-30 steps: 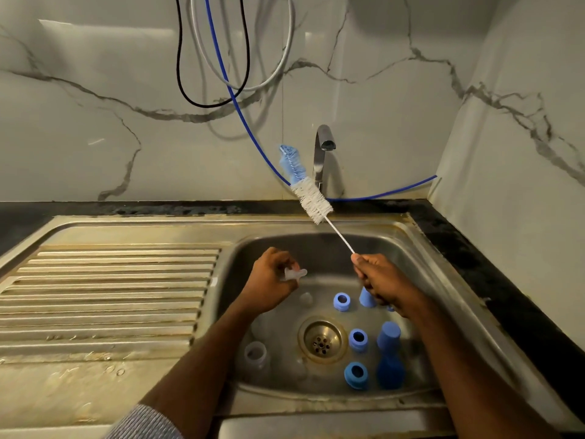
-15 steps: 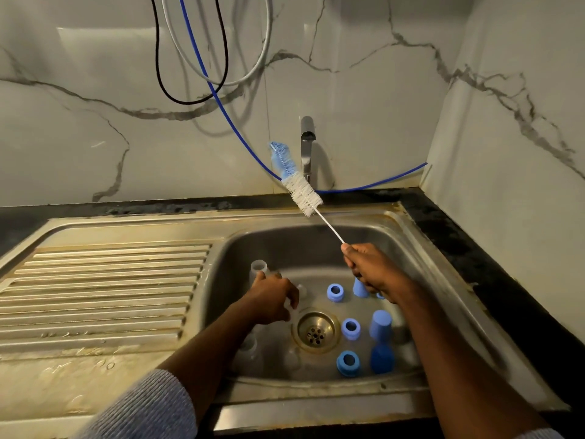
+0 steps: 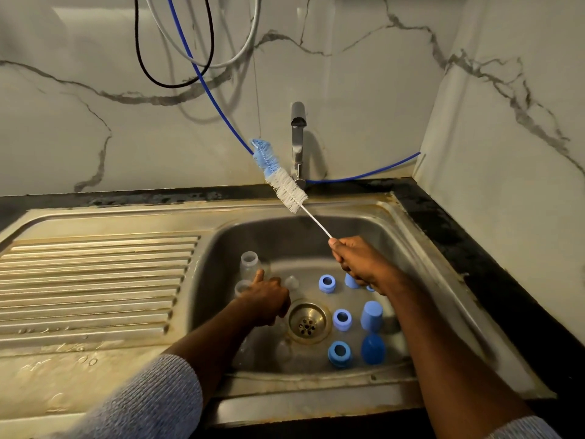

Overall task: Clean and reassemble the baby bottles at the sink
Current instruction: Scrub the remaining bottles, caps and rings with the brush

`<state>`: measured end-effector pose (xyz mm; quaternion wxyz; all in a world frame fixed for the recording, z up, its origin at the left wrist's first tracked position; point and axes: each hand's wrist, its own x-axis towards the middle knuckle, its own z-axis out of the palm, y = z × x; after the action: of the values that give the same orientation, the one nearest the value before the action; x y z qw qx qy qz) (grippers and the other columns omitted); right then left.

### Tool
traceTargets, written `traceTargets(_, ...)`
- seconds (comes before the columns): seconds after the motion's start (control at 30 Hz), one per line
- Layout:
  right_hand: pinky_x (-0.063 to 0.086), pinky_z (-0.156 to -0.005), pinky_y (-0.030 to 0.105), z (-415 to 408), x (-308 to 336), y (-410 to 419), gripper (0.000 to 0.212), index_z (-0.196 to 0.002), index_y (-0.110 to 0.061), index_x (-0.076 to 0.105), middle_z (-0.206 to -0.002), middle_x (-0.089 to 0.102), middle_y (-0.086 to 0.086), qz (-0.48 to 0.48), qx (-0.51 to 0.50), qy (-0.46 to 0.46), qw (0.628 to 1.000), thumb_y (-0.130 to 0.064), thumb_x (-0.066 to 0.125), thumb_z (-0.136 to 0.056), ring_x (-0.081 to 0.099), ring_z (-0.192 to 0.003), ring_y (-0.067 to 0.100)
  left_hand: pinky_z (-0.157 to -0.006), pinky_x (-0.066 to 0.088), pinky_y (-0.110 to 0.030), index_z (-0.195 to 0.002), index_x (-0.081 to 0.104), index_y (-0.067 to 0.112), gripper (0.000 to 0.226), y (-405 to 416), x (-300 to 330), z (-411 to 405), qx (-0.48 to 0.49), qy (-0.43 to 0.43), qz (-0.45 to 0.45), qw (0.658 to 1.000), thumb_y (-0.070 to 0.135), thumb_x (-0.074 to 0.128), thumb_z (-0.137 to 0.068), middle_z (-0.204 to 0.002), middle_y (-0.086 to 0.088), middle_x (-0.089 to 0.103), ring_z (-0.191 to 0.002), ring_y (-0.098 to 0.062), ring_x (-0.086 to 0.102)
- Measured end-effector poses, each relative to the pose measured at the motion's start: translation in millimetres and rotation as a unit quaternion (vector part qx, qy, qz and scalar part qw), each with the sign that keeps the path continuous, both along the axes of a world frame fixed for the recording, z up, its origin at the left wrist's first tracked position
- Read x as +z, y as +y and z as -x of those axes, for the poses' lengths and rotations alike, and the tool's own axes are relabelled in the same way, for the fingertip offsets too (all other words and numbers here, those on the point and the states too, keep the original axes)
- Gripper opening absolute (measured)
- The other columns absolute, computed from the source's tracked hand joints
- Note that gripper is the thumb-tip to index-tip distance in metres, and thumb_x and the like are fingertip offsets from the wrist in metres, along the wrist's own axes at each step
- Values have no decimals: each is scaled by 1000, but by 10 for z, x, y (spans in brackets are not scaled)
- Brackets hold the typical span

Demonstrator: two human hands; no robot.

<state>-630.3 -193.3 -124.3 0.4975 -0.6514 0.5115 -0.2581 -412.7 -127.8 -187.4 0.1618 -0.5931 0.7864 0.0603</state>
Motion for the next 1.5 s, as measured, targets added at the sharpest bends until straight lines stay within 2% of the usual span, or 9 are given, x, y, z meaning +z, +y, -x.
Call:
traceTargets(0.37,15,-46,22,50,3,-2,44,-67,-21,47,-50,32,-5,1,-1,12,1000,-46,44,-103,19,-41,10,-117,13,-61,-110,67,27,27,-14,-89,-62,-10,-9,2,1000,23,76,-85,-124,1,62,-132,-22,44)
traceTargets(0.53,17,-45,21,41,-3,-1,45,-64,-22,49,-49,35,-5,10,-9,31,999,-46,45,-102,22,-41,10,-107,27,-43,-120,64,29,34,-113,-18,8,-9,62,15,998,29,75,-88,-119,7,65,-122,-16,50)
traceTargets(0.7,18,-43,19,39,-14,-10,45,-65,-21,48,-50,35,-4,12,-3,43,999,-45,44,-103,22,-40,10,-104,36,-37,-128,63,28,36,-337,-31,291,-43,35,-25,998,31,69,-93,-129,3,63,-123,-20,53)
traceTargets(0.83,20,-41,18,26,-28,-30,45,-65,-21,48,-48,36,-6,13,7,58,998,-44,44,-103,24,-36,7,-105,35,-40,-136,59,28,44,-471,-191,481,-73,-36,-92,992,38,67,-94,-136,-3,59,-124,-25,54)
traceTargets(1.0,20,-41,19,-9,-43,-44,46,-65,-20,49,-48,36,-5,22,15,67,997,-46,44,-103,25,-37,7,-101,33,-45,-127,63,28,42,-514,-407,535,-143,-80,-63,985,48,68,-90,-128,-2,63,-122,-25,53)
traceTargets(1.1,19,-41,19,-5,-35,-41,46,-65,-20,48,-50,36,-4,24,18,65,997,-45,44,-103,24,-37,8,-101,35,-42,-125,63,25,37,-486,-491,521,-162,-63,-54,983,40,68,-91,-128,-4,64,-121,-27,57)
traceTargets(1.23,20,-40,18,18,-17,-41,45,-66,-20,48,-50,37,-5,21,9,64,998,-45,44,-103,24,-36,7,-99,38,-44,-138,56,32,46,-448,-357,425,-148,-43,-18,988,39,62,-94,-130,-9,53,-117,-31,55)
traceTargets(1.37,21,-40,17,24,-13,-39,44,-66,-21,49,-49,36,-6,14,7,64,998,-46,44,-102,24,-36,7,-102,34,-42,-122,65,33,32,-352,-162,162,-65,-10,33,997,28,62,-91,-123,1,62,-118,-22,57)
traceTargets(1.5,20,-42,18,35,-22,-38,44,-66,-21,49,-49,36,-5,12,-2,58,998,-46,44,-102,23,-39,10,-107,28,-41,-114,64,28,28,-227,-125,-7,-49,-19,33,998,15,68,-89,-115,5,67,-113,-17,60)
